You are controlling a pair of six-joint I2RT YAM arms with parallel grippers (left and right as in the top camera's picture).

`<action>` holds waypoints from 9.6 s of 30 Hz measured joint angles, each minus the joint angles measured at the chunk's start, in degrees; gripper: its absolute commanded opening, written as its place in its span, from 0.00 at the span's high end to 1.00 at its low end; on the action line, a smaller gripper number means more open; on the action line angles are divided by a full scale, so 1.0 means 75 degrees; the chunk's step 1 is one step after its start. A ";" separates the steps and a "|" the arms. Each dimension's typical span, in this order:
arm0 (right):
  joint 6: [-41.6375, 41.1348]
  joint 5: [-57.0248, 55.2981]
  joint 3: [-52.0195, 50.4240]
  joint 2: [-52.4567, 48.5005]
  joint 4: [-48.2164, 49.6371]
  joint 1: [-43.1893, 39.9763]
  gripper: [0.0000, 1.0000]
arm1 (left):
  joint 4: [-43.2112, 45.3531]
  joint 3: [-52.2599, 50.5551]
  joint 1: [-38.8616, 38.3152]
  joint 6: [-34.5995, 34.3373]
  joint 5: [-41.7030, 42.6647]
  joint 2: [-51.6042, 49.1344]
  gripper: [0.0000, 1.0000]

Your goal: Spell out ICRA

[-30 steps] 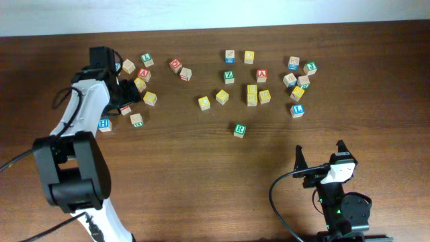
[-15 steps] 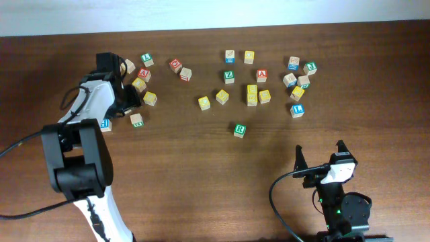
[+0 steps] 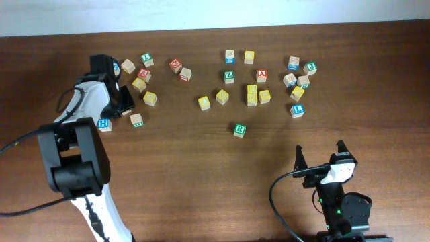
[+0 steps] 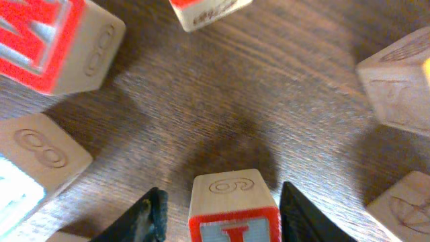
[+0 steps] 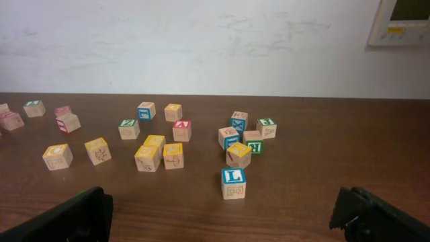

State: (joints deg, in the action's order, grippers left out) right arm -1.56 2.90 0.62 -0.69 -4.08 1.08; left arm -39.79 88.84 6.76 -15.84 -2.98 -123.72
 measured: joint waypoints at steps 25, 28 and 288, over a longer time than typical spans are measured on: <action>0.0006 0.0000 0.0000 0.0000 0.0000 0.0000 0.02 | -0.1466 0.0950 0.0003 0.0000 0.0111 -0.0082 0.73; 0.0003 0.0000 0.0000 0.0000 0.0000 0.0000 0.02 | -0.1795 0.1052 0.0003 0.0000 0.0615 -0.0082 0.74; 0.0006 0.0000 0.0000 0.0000 0.0000 0.0000 0.01 | -0.0854 -0.1399 -0.6630 -0.3675 -0.0551 0.1495 0.55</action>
State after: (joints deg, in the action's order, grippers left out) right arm -1.52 2.90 0.62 -0.69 -4.08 1.08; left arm -46.19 78.35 -42.96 -43.40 -7.11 -112.51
